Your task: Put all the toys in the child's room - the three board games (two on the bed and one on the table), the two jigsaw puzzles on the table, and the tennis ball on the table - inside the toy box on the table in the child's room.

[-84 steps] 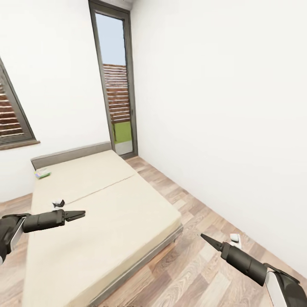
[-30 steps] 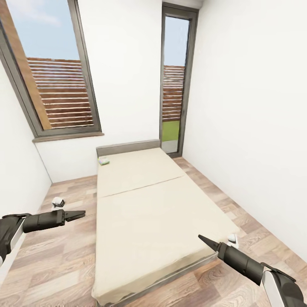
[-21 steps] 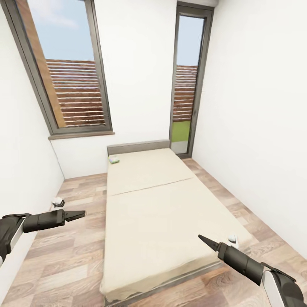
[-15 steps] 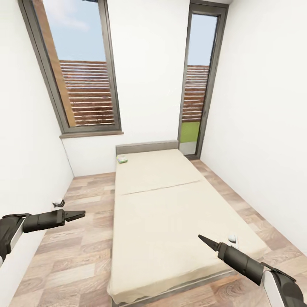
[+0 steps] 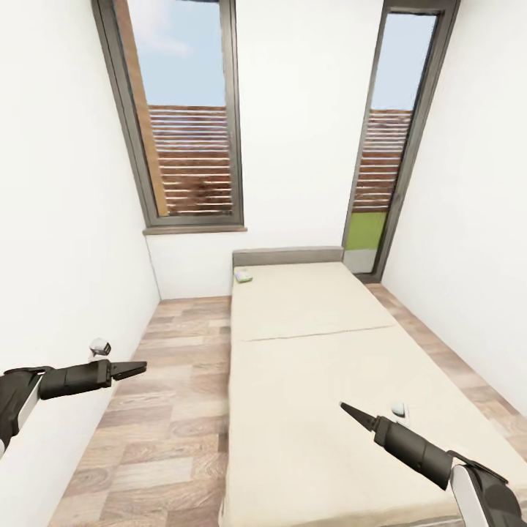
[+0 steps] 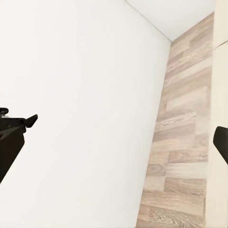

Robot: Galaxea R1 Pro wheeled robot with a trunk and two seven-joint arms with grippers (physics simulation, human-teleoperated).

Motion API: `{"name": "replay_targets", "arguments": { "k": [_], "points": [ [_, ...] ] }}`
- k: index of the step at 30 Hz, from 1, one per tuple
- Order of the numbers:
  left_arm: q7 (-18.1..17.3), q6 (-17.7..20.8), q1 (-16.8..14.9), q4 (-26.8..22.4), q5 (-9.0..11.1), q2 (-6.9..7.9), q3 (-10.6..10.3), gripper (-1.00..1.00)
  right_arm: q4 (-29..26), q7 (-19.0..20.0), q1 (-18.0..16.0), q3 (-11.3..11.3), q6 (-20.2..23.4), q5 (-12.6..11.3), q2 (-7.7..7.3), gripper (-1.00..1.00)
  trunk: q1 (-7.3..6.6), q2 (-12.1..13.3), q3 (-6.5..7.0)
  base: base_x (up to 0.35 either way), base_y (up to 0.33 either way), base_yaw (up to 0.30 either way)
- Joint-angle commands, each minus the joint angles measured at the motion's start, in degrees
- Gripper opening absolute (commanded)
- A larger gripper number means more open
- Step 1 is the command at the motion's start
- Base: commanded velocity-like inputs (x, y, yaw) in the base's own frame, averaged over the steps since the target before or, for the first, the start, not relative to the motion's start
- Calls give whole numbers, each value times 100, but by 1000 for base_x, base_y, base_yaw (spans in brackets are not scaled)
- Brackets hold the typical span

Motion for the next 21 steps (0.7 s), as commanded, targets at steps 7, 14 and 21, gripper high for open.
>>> {"name": "replay_targets", "arguments": {
  "k": [7,14,21],
  "points": [
    [-20,61,-5,2,2,1,-2,100,3,8,-5,-4,31,-28,0,100,5,-13,-13,85,266,34],
    [-20,61,-5,2,2,1,-2,100,6,8,-5,-4,31,-34,0,100,5,-13,2,55,127,-69],
    [-20,56,-5,4,2,1,-2,100,7,8,-5,-4,31,-36,0,100,5,-13,25,9,216,-132]
  ]
}}
